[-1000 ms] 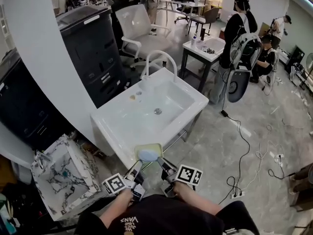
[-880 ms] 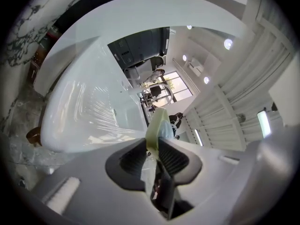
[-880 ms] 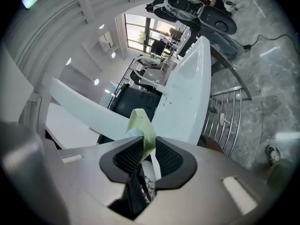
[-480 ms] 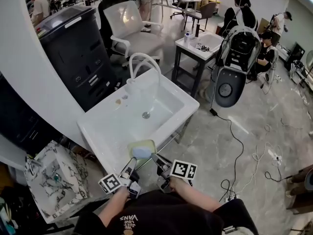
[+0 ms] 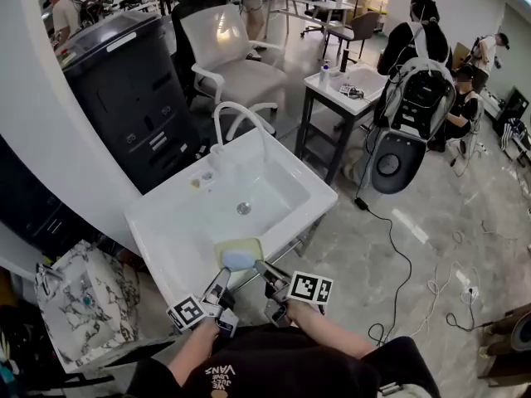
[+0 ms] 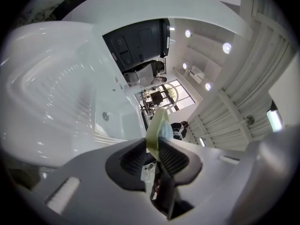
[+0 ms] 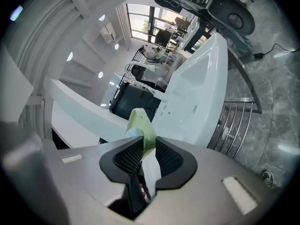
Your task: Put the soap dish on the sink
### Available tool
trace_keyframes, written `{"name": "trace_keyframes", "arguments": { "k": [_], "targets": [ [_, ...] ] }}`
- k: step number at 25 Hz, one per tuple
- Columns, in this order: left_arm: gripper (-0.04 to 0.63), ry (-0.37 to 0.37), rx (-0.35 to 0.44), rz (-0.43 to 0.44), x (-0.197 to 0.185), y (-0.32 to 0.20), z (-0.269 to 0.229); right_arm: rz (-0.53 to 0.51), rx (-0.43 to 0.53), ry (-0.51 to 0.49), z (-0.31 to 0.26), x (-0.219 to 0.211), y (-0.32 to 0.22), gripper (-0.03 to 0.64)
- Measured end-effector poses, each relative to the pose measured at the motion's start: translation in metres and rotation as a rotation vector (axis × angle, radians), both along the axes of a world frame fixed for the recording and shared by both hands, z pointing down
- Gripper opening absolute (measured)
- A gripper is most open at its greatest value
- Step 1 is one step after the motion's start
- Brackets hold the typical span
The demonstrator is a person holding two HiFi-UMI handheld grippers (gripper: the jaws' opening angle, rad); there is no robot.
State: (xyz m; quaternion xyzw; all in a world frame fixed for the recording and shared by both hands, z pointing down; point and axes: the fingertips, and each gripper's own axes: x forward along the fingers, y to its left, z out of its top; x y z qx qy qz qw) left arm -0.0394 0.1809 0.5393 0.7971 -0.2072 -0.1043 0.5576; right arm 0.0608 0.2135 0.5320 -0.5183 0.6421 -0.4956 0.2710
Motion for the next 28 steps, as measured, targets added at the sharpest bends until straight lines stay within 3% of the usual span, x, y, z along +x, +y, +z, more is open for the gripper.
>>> {"name": "trace_keyframes", "arguments": {
  "k": [5, 12, 16, 23, 28],
  "targets": [
    [0.115, 0.004, 0.018, -0.036, -0.002, -0.013, -0.002, -0.040, -0.008, -0.009, 0.003, -0.002, -0.017, 0.077],
    [0.115, -0.018, -0.015, -0.071, -0.019, -0.045, 0.005, -0.061, -0.013, -0.004, 0.002, -0.015, -0.052, 0.077],
    [0.115, 0.021, 0.001, -0.051, -0.023, -0.068, -0.007, -0.053, -0.029, -0.014, 0.000, -0.025, -0.073, 0.077],
    [0.115, -0.018, -0.005, -0.033, -0.044, -0.104, -0.006, -0.023, -0.028, -0.020, -0.006, -0.043, -0.105, 0.077],
    [0.115, 0.036, -0.006, -0.017, -0.053, -0.125, -0.014, 0.003, -0.022, -0.020, -0.005, -0.057, -0.126, 0.077]
  ]
}}
